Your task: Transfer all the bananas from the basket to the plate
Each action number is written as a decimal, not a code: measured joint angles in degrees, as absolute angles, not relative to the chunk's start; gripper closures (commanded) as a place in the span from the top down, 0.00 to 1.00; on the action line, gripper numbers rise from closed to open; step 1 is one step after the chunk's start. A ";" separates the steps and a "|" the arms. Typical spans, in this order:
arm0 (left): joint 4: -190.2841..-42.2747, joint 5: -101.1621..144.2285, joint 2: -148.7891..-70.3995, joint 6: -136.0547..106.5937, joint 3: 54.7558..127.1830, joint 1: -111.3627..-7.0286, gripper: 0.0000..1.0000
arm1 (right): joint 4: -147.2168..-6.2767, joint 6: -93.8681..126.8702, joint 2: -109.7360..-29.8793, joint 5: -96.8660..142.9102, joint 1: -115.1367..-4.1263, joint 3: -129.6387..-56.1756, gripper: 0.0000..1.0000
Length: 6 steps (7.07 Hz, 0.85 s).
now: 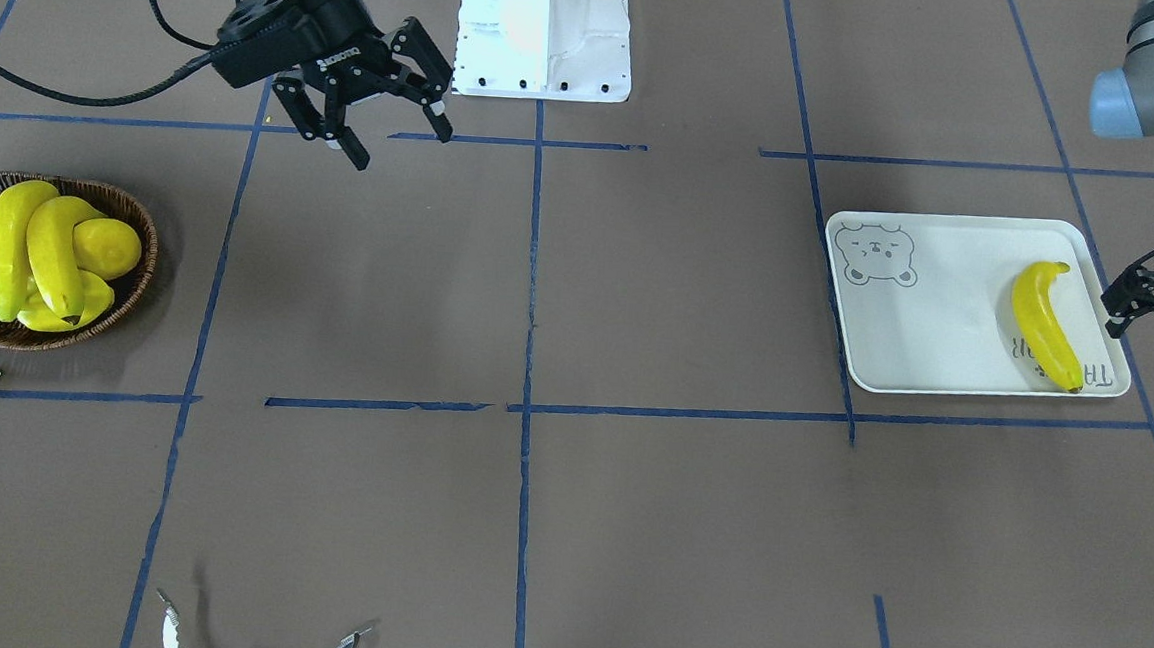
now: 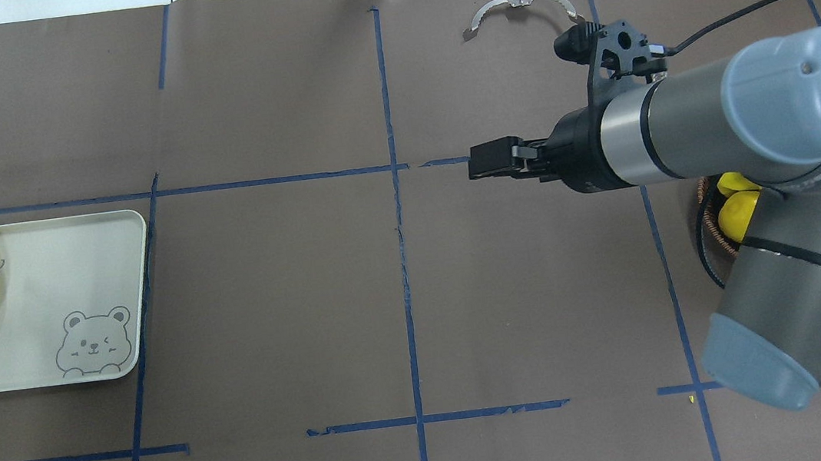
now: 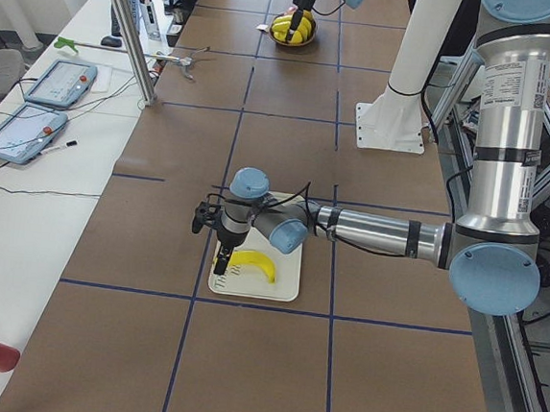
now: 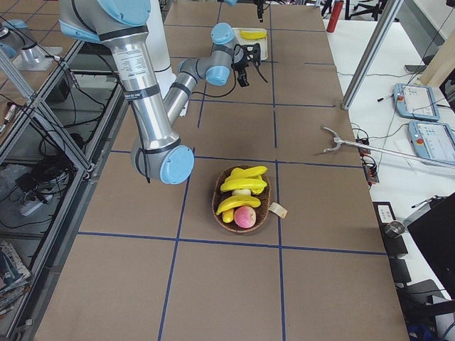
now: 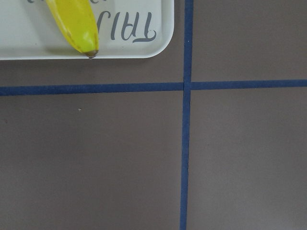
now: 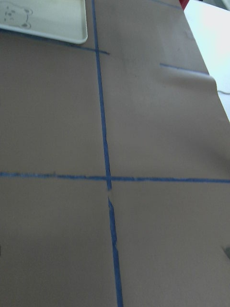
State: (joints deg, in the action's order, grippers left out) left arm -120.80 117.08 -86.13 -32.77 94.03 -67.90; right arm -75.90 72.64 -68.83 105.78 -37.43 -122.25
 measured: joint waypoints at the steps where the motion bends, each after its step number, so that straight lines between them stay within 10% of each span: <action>1: -119.17 122.04 -86.48 -32.60 94.89 -69.67 1.00 | -81.21 67.42 -70.24 106.94 -39.50 -123.02 1.00; 6: -114.24 129.16 -86.79 -33.17 101.15 -72.45 1.00 | -86.61 41.50 -86.02 120.74 -56.01 -123.46 1.00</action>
